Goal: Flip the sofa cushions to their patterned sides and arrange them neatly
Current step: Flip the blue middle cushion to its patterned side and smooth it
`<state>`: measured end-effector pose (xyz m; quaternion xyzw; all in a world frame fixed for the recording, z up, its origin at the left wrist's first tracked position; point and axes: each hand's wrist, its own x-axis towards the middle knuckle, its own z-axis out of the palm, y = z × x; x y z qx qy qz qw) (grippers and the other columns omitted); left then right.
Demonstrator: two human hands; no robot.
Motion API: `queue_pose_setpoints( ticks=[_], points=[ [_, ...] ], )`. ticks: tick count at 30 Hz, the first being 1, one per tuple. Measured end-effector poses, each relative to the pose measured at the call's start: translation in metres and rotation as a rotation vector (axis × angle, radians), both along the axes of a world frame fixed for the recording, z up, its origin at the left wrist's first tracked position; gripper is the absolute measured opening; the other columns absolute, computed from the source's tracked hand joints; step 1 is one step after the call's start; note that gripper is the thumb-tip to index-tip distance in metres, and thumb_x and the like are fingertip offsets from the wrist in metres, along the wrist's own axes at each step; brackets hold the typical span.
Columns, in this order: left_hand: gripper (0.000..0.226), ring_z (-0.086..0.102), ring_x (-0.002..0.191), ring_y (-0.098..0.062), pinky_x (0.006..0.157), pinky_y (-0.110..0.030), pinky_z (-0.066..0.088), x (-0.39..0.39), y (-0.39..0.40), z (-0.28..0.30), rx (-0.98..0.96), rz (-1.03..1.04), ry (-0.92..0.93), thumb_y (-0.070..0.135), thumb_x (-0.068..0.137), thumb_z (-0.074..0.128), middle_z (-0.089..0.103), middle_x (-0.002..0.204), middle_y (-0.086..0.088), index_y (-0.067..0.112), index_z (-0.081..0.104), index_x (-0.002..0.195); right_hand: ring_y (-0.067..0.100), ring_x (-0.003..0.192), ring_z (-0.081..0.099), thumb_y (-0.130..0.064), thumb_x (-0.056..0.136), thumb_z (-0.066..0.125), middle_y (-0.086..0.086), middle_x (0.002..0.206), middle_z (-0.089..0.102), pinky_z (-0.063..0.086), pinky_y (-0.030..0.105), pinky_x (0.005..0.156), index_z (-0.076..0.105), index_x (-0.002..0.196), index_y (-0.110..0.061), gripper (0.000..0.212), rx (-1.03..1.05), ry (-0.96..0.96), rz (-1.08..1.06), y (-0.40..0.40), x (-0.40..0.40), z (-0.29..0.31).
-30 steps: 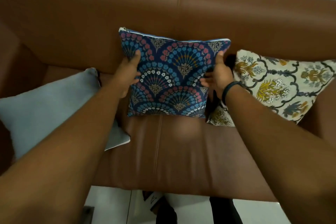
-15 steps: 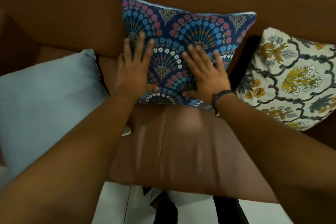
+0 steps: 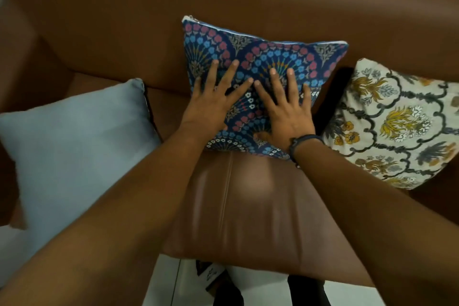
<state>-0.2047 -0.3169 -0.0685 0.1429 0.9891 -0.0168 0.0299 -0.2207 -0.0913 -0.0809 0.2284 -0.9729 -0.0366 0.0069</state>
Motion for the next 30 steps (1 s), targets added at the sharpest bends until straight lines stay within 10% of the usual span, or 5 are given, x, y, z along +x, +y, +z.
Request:
queue_pose_setpoints(
  ticks=[4,10,18,26,30],
  points=[
    [0.112,0.02,0.152,-0.052,0.099,-0.057,0.05,0.003,-0.038,0.003,0.065,0.2,-0.072,0.017,0.091,0.073,-0.009,0.176,-0.007,0.045,-0.007,0.164,0.046,0.158,-0.012,-0.066,0.077,0.076,0.005,0.175,-0.013,0.01,0.077,0.116,-0.005,0.166,-0.04,0.123,-0.073,-0.072,-0.304,0.027,0.0,0.015],
    [0.102,0.037,0.146,-0.044,0.109,-0.061,0.043,0.052,-0.076,0.04,0.375,0.342,-0.225,0.035,0.088,0.076,0.027,0.169,-0.015,0.024,0.012,0.167,0.04,0.16,0.009,-0.059,0.091,0.067,0.011,0.175,0.004,0.024,0.066,0.12,0.001,0.167,-0.029,0.105,-0.199,-0.305,-0.308,0.018,0.041,0.061],
    [0.076,0.058,0.131,-0.032,0.101,-0.031,0.041,0.176,-0.156,0.048,0.798,1.122,-0.327,0.052,0.087,0.076,0.059,0.144,-0.014,0.013,0.05,0.147,0.029,0.114,0.066,-0.037,0.098,0.07,0.01,0.119,0.072,0.046,0.022,0.091,0.066,0.124,-0.008,0.04,-0.601,-0.957,-0.278,-0.121,0.124,0.061],
    [0.134,0.055,0.133,-0.044,0.11,-0.057,0.047,0.305,-0.24,0.024,0.917,1.492,-0.409,0.081,0.046,0.084,0.052,0.151,-0.02,0.009,0.043,0.152,-0.007,0.085,0.056,-0.062,0.088,0.072,-0.016,0.112,0.063,0.041,0.004,0.063,0.05,0.117,-0.04,0.043,-0.639,-1.257,-0.409,-0.173,0.174,0.019],
    [0.107,0.054,0.134,-0.043,0.108,-0.055,0.049,0.319,-0.282,0.005,1.039,1.583,-0.424,0.051,0.064,0.092,0.052,0.152,-0.016,0.019,0.04,0.153,0.013,0.123,0.062,-0.06,0.088,0.074,-0.012,0.134,0.061,0.048,0.024,0.099,0.056,0.134,-0.026,0.059,-0.613,-1.188,-0.41,-0.201,0.149,-0.002]
  ],
)
